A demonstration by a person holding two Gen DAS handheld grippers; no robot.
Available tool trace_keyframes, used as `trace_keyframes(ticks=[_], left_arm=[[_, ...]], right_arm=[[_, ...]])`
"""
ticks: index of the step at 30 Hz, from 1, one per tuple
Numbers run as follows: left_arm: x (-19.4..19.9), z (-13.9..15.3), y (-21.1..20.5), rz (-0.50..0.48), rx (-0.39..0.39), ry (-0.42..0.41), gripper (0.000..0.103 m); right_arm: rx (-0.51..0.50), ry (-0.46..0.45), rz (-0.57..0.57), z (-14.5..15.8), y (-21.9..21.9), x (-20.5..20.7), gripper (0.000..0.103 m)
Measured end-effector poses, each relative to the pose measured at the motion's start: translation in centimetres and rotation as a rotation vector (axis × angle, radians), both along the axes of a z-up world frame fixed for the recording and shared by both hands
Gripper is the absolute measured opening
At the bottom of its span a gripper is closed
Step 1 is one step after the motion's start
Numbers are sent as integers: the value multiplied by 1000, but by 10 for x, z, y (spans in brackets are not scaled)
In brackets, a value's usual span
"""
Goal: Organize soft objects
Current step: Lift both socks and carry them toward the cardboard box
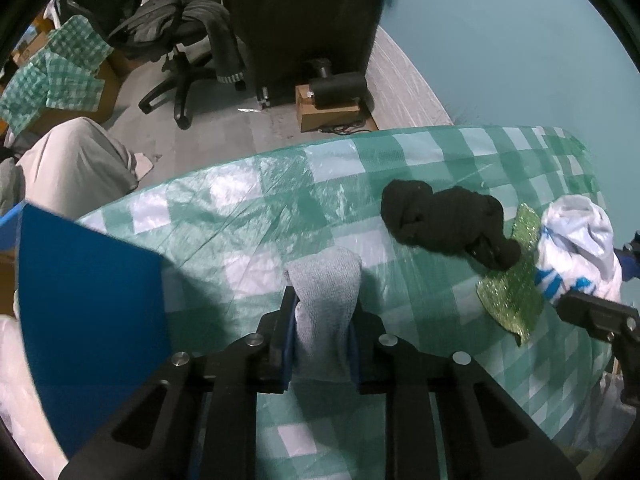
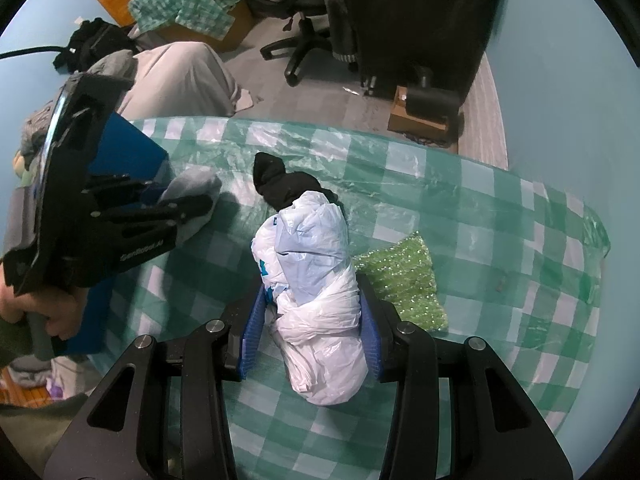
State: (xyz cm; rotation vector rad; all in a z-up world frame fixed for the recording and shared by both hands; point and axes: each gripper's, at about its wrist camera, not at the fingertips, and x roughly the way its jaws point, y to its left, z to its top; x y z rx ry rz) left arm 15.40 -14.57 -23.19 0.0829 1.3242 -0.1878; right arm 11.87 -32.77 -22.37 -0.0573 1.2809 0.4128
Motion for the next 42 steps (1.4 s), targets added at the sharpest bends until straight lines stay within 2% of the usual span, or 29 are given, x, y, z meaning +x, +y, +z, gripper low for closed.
trace_keyframes(ticks=[15,29,42], left_arm=[[-31,42,14,53,-30,-58,21],[-55,94,31,93,-33,-115,21],[-80,137,57,167,-58,-155,21]], right_arm=[[11,-20,5,12,5,-7,42],[48,-68,21,53,22,-13,42],[76,-89,95,82,53,-17,42]])
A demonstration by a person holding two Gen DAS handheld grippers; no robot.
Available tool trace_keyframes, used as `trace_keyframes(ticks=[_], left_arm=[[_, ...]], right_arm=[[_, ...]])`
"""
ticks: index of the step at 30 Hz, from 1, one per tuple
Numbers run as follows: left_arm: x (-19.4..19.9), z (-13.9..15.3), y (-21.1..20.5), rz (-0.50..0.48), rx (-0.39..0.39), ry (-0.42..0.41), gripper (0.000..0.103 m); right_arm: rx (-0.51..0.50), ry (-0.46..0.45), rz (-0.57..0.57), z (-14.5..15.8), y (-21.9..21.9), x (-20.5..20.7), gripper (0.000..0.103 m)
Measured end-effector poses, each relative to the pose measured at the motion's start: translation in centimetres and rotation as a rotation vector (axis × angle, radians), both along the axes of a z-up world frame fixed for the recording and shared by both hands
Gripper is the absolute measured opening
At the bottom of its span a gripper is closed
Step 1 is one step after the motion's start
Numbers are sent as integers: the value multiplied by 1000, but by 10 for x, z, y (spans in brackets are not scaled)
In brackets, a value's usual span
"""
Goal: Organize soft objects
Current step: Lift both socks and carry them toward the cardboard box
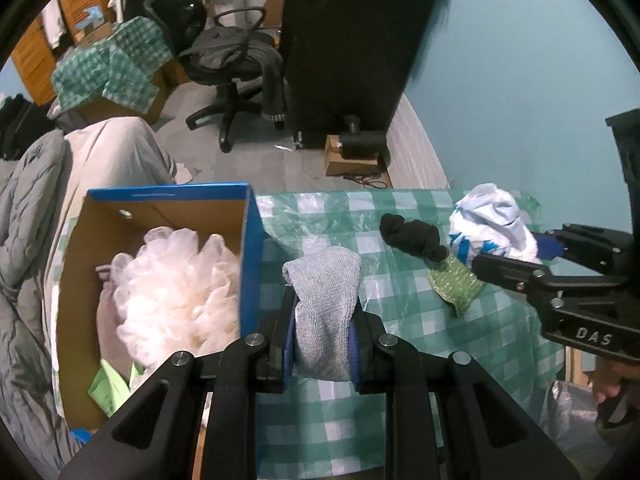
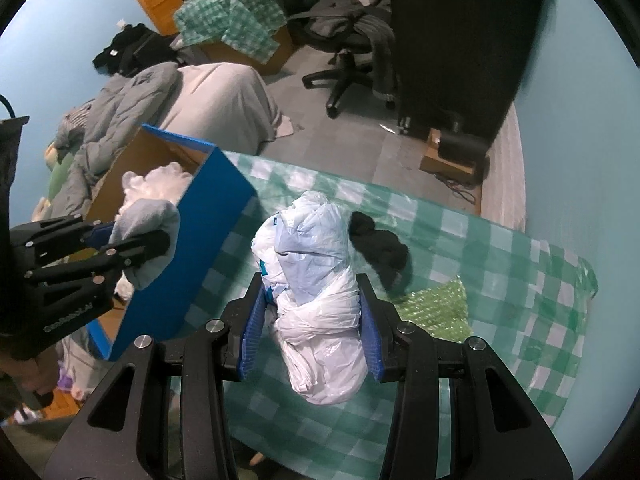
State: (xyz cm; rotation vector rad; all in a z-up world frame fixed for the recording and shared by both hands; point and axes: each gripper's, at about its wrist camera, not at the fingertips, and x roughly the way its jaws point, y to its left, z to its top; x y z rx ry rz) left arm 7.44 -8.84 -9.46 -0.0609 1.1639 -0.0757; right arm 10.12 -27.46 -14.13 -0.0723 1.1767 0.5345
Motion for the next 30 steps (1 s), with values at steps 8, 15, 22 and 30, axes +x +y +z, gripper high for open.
trace_keyframes(ticks=[8,15,22,30], left_arm=[[-18,18,26,57,-21,-20,21],[-32,22,59,135,-24,-16,21],[-48,18,91,231,-31,-11,21],[-60,14,133,336,-32,-6,21]], right_arm=[[18,-6,65,10,30,-1,42],[33,-16,136,19,67,0,42],[39,-16,205,23,103,2,42],[38,-17,283,23,148,2,42]])
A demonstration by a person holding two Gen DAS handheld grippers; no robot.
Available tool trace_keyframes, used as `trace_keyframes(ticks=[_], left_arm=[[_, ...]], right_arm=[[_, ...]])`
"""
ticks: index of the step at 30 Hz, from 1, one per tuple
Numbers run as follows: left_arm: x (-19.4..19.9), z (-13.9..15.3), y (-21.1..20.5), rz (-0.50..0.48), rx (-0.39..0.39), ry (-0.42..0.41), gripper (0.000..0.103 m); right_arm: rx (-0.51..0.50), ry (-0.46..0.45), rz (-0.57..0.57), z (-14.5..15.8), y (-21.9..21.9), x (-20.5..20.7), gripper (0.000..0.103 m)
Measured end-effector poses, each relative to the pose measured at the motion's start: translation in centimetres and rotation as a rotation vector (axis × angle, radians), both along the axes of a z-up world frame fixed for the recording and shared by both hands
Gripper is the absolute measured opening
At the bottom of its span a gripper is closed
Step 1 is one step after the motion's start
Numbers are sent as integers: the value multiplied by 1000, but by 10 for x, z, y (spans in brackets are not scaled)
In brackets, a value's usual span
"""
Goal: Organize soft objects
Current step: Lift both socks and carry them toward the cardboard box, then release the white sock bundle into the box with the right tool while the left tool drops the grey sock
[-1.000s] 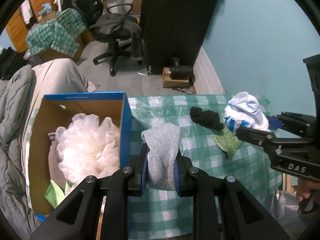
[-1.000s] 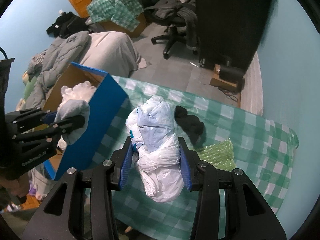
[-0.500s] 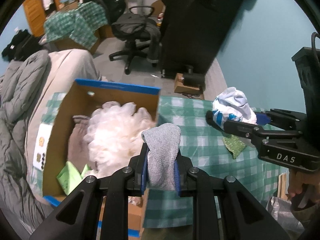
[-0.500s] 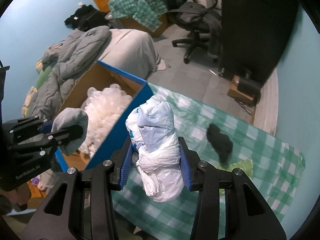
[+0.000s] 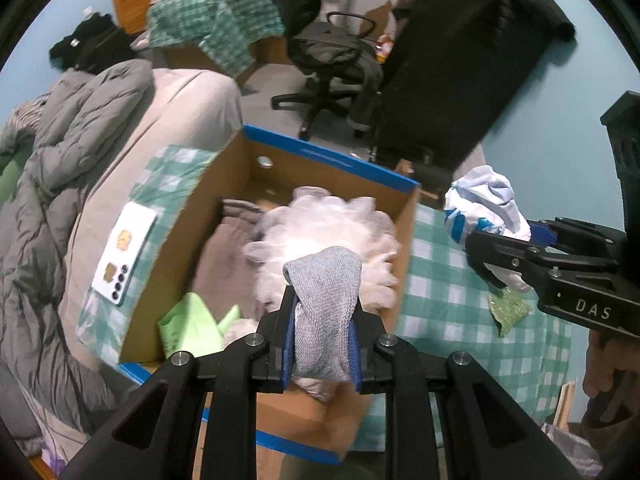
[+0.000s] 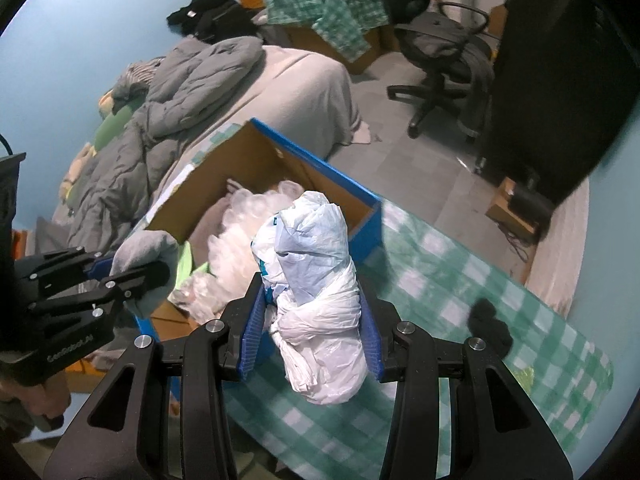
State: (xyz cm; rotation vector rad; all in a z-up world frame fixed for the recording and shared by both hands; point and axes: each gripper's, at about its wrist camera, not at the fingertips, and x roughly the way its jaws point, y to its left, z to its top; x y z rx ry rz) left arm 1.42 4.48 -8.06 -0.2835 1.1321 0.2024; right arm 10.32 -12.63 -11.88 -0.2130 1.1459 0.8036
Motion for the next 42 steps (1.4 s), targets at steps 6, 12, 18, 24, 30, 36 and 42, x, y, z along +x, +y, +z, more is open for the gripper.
trace_keyframes(ticks=[6,12,18,24,30,36,42], left_arm=[[-4,-6,28,60,0,8,21],[-7,-13,56,93,5,18,21],[-2,-27,74,107,-18,34,21],[7,-40,83,106,-40,50,22],[9,-51,85,112,-47,75,26],[7,-51,90,114,-57,78,36],[3,-46,93,127,-72,69,38]], right_arm=[[-9,3,57,-3,33,-1,42],[-21,9,106,-7,67,0,42],[-37,18,135,-15,98,5,42],[-49,32,154,-23,125,10,42],[-67,44,164,-32,140,14,43],[-66,30,161,-34,149,18,47],[-52,11,142,-27,147,16,65]])
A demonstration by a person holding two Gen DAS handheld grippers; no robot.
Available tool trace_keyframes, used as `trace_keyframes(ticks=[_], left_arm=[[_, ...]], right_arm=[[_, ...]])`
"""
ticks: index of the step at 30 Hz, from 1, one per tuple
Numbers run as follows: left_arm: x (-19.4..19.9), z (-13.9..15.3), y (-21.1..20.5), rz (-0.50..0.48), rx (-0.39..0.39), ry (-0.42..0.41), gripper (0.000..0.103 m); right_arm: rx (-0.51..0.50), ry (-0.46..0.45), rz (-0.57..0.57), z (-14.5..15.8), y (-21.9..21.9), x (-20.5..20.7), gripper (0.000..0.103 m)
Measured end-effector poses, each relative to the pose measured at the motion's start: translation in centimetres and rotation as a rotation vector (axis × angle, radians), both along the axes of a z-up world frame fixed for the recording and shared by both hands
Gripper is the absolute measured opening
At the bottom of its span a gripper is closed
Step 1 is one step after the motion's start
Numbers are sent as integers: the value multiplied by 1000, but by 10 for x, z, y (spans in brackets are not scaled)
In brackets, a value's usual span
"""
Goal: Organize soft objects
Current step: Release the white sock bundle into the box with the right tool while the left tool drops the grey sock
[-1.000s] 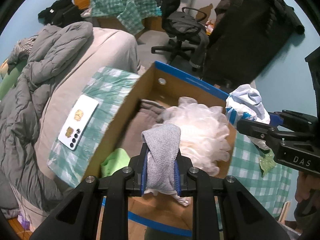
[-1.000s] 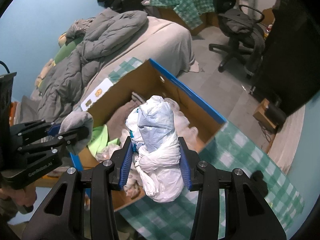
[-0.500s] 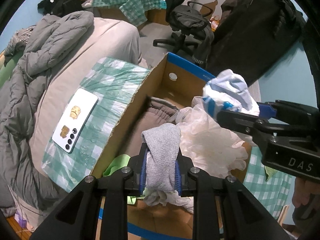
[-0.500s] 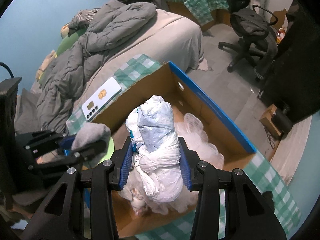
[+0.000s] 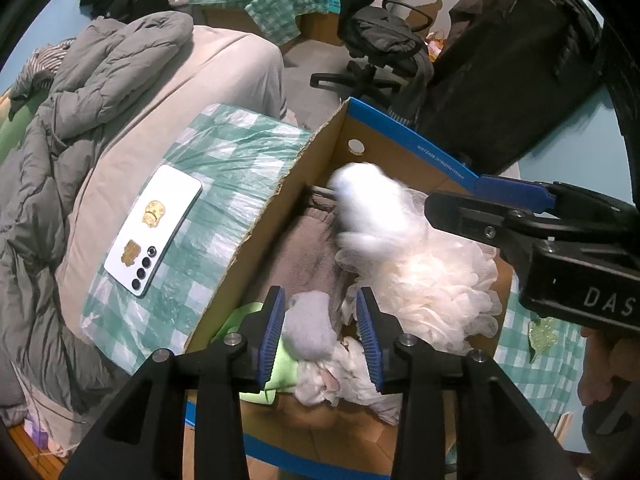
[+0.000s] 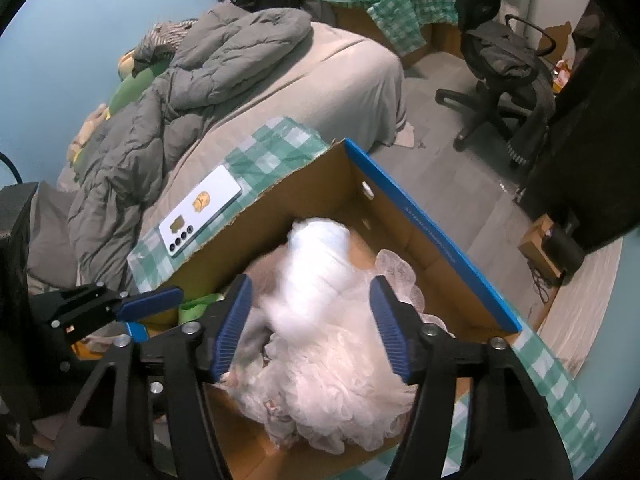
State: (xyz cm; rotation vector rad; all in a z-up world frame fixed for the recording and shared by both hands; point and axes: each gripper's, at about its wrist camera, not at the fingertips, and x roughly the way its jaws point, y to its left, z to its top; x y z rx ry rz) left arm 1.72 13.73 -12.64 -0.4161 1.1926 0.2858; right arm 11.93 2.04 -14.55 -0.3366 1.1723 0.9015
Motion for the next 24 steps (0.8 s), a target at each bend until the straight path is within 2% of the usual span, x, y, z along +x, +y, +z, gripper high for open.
trace_keyframes(ticks=[14,19,24], left_arm=[[-7,25,-21,-33,63,-20,46],[-8,38,-32,-52,107,-29,59],[-5,50,-44,-75,131,-34,59]], right_arm=[[15,-16,-53,15,-31,-5,65],[10,-21,-86,20,-52,-5,65],[6,-26,-117,23,-71,-7,65]])
